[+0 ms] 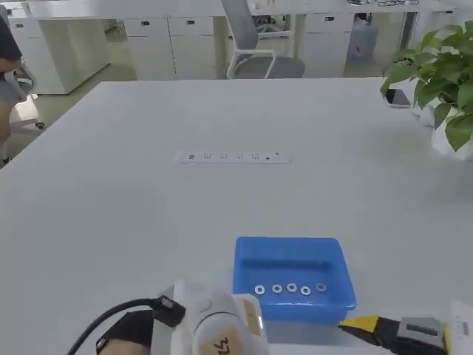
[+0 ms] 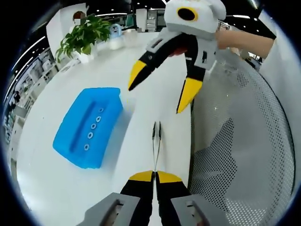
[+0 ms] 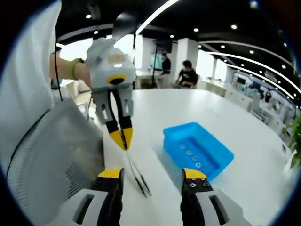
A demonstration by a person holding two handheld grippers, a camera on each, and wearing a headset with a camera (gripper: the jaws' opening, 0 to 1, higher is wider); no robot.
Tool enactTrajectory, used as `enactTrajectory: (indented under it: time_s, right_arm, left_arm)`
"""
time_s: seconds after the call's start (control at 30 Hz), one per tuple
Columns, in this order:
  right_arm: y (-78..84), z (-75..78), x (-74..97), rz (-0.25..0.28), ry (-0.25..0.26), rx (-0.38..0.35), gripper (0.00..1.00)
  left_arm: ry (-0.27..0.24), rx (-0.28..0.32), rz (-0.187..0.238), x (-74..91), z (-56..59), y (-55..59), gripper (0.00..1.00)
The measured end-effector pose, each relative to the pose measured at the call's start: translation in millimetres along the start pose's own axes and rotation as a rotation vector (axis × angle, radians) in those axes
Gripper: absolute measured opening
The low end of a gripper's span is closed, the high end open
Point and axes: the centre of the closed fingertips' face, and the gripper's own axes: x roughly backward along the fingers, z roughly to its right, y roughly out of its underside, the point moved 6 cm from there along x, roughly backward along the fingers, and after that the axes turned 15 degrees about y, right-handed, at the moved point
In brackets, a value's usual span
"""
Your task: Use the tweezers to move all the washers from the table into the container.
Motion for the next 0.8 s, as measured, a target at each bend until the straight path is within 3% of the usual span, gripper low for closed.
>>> enactTrajectory:
  time_s: [0.07,0.2,0.4,0.57,0.8]
  right_arm:
    - [0.8,8.2,9.6,0.000,0.054,-0.015,0.54]
    - [3.9,18.2,24.3,-0.003,0.112,-0.023,0.59]
    - [3.7,31.9,37.5,0.069,0.195,-0.129,0.67]
    - [7.3,35.8,40.7,0.080,0.218,-0.163,0.74]
    - [9.6,35.9,43.0,0.073,0.229,-0.179,0.77]
  left_arm:
    - [-0.005,-0.017,-0.039,-3.9,-2.5,2.4,0.00]
    - [0.014,-0.008,-0.037,-10.5,-6.9,0.9,0.00]
    - [0.017,-0.022,-0.086,-15.7,-15.8,1.4,0.00]
    - [0.012,-0.049,-0.131,-18.4,-21.5,-0.6,0.00]
    - [0.038,-0.056,-0.145,-22.0,-25.1,-1.5,0.00]
